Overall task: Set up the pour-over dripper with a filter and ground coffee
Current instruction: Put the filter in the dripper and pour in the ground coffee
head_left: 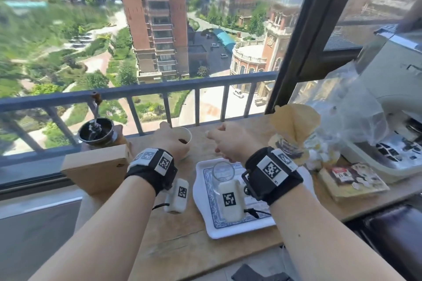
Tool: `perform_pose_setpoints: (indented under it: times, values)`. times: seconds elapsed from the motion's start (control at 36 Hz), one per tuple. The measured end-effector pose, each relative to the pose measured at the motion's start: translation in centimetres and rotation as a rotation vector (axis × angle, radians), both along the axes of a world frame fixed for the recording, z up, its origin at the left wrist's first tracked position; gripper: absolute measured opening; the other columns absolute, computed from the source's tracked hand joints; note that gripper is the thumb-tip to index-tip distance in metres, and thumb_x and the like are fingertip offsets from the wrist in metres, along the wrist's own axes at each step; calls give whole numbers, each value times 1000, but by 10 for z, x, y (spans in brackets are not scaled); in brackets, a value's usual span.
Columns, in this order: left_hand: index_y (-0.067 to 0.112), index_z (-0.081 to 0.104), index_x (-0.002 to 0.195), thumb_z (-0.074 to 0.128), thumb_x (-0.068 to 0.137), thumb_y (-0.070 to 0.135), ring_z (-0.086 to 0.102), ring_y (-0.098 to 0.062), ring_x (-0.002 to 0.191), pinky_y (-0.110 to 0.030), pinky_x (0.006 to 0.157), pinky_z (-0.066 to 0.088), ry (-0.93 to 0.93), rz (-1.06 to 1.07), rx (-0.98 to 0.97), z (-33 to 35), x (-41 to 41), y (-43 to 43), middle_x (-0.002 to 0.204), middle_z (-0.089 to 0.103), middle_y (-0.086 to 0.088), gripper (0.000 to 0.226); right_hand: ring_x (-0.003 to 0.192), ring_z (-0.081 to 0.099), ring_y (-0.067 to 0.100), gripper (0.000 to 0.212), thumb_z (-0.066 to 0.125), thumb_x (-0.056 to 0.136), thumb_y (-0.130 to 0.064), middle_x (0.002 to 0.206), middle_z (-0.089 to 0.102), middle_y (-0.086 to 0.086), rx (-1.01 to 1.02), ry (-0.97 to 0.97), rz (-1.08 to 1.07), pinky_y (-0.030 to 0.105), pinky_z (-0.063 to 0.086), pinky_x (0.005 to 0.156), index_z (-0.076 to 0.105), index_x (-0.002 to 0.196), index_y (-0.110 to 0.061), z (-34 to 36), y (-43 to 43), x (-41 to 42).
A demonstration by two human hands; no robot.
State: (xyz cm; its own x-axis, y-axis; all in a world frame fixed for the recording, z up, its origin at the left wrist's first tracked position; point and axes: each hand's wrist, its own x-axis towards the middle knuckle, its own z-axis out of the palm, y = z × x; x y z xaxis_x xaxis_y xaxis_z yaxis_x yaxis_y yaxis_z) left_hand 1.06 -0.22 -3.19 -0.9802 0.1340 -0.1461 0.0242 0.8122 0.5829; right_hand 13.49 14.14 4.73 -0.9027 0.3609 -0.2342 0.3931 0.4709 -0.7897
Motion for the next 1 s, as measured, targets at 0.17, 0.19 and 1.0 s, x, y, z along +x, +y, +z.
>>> perform_pose_setpoints:
  times: [0.17, 0.19, 1.0]
  values:
    - [15, 50, 131, 82, 74, 40, 61, -22, 86, -33, 68, 51, 74, -24, 66, 14, 1, 0, 95, 58, 1, 70, 70, 55, 22, 26, 61, 96, -33, 88, 65, 13, -5, -7, 4, 39, 46, 66, 59, 97, -7, 3, 3, 0]
    - [16, 51, 131, 82, 74, 41, 60, -18, 80, -30, 61, 48, 91, -38, 88, 20, 2, 0, 90, 56, 4, 70, 73, 59, 22, 24, 61, 97, -31, 94, 68, 13, -2, 1, 2, 39, 51, 68, 58, 102, -8, 3, 4, -1]
    - [18, 61, 127, 71, 63, 41, 63, -17, 116, -45, 107, 48, -95, -412, 705, 114, 41, 16, 123, 68, 1, 69, 102, 67, 11, 62, 93, 69, -36, 110, 72, -4, -1, 470, -62, 27, 57, 79, 64, 123, -21, 45, 55, 7]
